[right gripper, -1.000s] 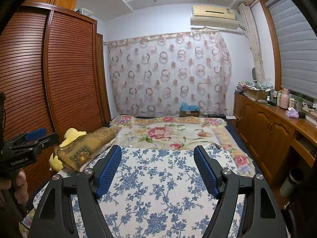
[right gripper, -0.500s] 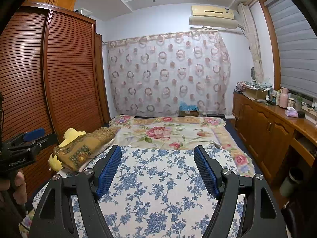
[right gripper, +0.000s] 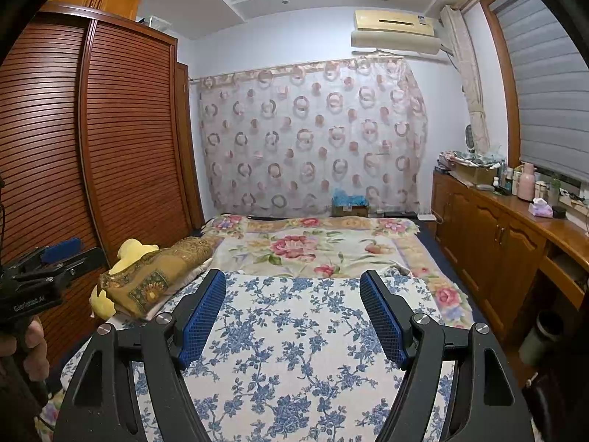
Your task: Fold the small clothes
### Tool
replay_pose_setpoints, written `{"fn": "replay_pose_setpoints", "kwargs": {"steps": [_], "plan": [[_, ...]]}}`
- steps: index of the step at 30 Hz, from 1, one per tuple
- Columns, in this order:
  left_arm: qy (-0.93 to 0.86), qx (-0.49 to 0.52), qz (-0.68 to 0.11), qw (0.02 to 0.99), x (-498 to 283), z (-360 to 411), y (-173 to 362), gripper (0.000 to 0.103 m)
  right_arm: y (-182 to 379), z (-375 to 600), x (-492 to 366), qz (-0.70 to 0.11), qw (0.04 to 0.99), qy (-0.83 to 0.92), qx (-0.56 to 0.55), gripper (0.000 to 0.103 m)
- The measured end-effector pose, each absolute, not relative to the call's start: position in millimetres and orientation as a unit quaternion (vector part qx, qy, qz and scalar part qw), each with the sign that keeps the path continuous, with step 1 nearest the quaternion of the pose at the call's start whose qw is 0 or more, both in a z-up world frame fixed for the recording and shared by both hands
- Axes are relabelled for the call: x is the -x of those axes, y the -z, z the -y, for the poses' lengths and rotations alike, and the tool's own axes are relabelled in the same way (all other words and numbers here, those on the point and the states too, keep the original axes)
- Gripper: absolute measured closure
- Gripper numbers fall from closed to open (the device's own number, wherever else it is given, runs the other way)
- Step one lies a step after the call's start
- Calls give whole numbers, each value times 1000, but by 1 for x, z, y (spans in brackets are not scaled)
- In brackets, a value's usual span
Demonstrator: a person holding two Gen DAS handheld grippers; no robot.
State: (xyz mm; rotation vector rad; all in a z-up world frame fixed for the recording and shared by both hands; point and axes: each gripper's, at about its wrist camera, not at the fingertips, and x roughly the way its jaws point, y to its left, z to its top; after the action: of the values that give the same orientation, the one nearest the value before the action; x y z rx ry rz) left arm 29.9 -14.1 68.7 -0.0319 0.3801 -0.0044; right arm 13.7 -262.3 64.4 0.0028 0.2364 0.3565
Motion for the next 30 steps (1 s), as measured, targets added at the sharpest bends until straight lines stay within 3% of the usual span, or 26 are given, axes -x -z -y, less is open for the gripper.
{"fn": "replay_pose_setpoints", "kwargs": {"steps": [30], "plan": [[2,15,-187,982,-29,13,-66,24,-65,262,-14,-116,977,-178,-1,26]]}}
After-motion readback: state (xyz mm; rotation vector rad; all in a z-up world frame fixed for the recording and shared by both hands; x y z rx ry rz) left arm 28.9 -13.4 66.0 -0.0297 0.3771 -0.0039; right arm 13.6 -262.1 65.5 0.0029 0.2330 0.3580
